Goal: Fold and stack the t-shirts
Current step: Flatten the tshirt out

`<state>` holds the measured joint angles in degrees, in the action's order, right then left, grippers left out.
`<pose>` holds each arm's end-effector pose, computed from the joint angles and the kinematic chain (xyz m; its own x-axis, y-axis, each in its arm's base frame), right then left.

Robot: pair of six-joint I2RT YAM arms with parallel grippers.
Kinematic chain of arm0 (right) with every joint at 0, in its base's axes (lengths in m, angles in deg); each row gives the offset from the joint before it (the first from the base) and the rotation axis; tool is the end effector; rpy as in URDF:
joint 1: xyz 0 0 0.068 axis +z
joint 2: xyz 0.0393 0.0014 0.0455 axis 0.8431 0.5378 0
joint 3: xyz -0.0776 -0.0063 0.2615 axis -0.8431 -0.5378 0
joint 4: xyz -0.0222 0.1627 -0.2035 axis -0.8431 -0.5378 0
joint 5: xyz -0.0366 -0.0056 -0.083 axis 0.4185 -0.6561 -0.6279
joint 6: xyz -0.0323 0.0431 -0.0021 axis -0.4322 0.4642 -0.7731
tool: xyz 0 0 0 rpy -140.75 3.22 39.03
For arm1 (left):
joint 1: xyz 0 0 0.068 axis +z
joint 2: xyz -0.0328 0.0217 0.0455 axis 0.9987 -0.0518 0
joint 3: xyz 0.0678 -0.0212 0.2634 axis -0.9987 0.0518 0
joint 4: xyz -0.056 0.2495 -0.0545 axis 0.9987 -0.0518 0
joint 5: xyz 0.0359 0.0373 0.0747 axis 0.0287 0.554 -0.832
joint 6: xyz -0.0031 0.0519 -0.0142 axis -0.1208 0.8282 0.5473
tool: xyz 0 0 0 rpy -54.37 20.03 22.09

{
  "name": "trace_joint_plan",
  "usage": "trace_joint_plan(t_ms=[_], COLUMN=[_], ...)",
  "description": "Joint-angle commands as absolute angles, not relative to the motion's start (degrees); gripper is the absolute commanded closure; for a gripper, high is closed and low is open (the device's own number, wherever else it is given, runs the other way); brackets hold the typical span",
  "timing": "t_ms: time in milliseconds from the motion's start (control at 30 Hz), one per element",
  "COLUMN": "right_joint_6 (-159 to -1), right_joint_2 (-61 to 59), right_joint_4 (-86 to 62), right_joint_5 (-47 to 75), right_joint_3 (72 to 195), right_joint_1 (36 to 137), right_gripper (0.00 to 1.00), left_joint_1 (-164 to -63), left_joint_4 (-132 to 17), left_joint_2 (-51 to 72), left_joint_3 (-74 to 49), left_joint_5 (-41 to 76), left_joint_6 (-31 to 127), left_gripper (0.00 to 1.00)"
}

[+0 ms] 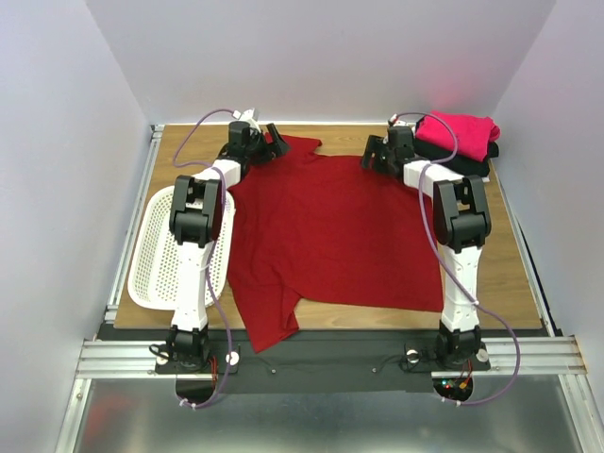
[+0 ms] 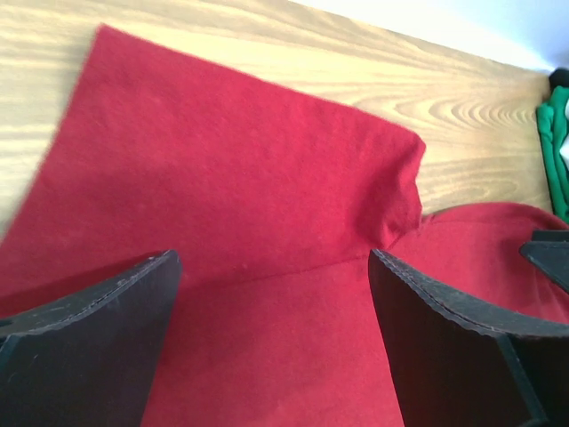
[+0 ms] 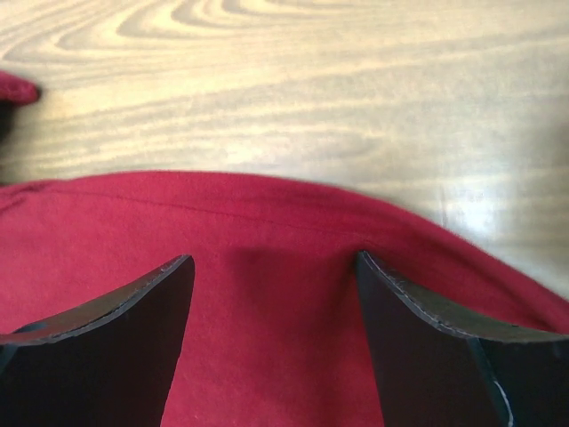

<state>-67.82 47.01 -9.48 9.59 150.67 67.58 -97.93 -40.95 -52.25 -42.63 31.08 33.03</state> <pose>0.5011 0.0913 0.1592 -0.6010 0.2258 -0.7667 -0.0217 0.9543 0.2980 0.5411 -0.1176 0.1627 -0.4889 -0.3295 -0.8077 0.3398 0.7809 -0.5242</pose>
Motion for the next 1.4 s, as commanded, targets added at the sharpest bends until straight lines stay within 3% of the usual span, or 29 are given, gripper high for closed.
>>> trace_joint_plan(t_ms=[0,800,1033,1233,1367], right_joint_6=[-67.0,-67.6,-69.7,-73.5,-74.6], right_joint_2=[51.1,67.2,68.2,61.4,51.1], right_joint_4=[-14.2,-23.9,-25.0,-23.6,-18.0], right_joint_5=[9.7,12.3,11.9,12.2,12.4], right_joint_3=[155.3,184.5,190.3,186.0,174.1], right_joint_1=[67.7,69.4,69.4,69.5,69.7], right_gripper=[0.21,0.13,0.06,0.02,0.02], left_joint_1=[-97.1,-92.5,-93.9,-98.4,-102.9], left_joint_4=[-41.2,-42.9,-41.5,-38.8,-35.1], left_joint_2=[-53.8,-61.4,-55.8,-40.8,-28.6], left_joint_3=[-47.1,-63.1,-63.5,-50.1,-31.1], left_joint_5=[32.5,32.6,30.4,19.8,6.6], left_joint_6=[31.7,30.4,36.8,44.9,48.5], left_gripper=[0.01,0.01,0.01,0.01,0.01])
